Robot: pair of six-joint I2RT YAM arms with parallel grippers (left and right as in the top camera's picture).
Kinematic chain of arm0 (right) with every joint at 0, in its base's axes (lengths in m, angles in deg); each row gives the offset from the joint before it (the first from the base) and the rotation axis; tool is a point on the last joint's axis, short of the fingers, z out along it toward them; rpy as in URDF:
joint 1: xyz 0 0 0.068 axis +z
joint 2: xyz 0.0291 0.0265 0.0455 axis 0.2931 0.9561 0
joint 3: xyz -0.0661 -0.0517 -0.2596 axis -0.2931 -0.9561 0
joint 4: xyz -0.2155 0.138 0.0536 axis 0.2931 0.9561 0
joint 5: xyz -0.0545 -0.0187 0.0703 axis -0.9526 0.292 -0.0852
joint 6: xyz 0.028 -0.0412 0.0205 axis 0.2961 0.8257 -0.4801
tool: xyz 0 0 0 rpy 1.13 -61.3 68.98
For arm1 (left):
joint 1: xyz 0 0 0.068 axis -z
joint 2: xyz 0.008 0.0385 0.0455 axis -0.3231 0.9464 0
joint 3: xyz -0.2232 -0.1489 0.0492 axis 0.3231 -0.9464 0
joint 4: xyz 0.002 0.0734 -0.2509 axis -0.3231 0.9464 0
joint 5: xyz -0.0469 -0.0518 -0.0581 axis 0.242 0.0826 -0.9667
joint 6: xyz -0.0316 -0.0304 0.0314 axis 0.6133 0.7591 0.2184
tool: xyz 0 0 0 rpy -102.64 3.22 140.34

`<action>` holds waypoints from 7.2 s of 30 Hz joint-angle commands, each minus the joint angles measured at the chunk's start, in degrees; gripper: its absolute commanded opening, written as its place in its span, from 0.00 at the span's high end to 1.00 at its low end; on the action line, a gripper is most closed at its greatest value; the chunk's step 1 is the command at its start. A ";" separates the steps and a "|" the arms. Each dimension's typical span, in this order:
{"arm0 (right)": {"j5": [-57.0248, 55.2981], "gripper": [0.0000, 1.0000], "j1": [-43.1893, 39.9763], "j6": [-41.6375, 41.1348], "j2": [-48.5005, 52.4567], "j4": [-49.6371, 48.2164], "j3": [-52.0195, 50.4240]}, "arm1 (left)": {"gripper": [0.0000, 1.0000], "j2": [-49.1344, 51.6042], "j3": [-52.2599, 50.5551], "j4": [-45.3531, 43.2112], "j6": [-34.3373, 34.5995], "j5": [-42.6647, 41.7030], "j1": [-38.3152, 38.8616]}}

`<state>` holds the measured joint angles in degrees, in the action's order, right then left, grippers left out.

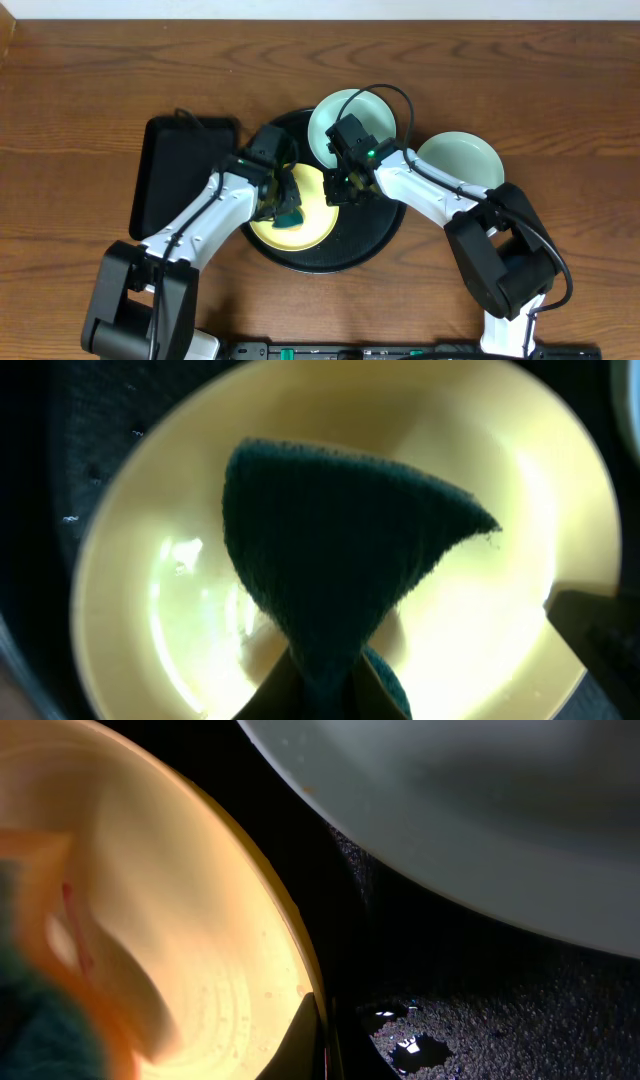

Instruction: Clean dirty plates on tray and stack at the side

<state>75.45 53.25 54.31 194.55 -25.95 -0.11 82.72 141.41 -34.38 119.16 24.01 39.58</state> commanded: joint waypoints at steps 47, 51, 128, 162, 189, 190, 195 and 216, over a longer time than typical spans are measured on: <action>0.17 0.99 -0.28 -0.66 1.27 -0.35 0.87 | 0.93 0.76 -2.64 -0.90 -24.06 -16.55 0.24; 0.17 0.99 -0.28 -0.68 1.27 -0.35 0.87 | 0.93 0.76 -2.64 -4.37 -23.56 -5.62 0.24; 0.50 0.99 -0.28 -0.63 1.27 -0.37 0.87 | 0.93 0.85 -2.64 1.51 -19.91 -17.70 0.20; 1.03 0.99 -0.28 0.07 1.27 -0.39 0.87 | 0.92 -0.76 6.75 4.50 -18.69 -19.89 -7.52; -34.03 0.99 6.43 22.23 -18.01 -1.01 0.92 | 0.93 -9.22 13.53 14.86 -19.08 -5.60 -31.76; -36.54 0.99 7.19 23.15 -18.14 -1.07 0.92 | 0.92 -9.22 13.53 14.86 -19.08 -5.60 -31.76; -49.31 0.99 11.52 28.09 -18.25 -2.05 0.92 | 0.92 -9.22 13.53 14.88 -19.08 -5.60 -31.76; -87.97 0.99 28.02 46.86 -18.43 -23.54 0.92 | 0.93 -9.22 13.53 14.93 -19.10 -5.60 -31.76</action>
<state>-6.31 80.02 96.62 177.57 -47.83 0.02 73.91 153.76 -19.60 100.62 18.02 8.02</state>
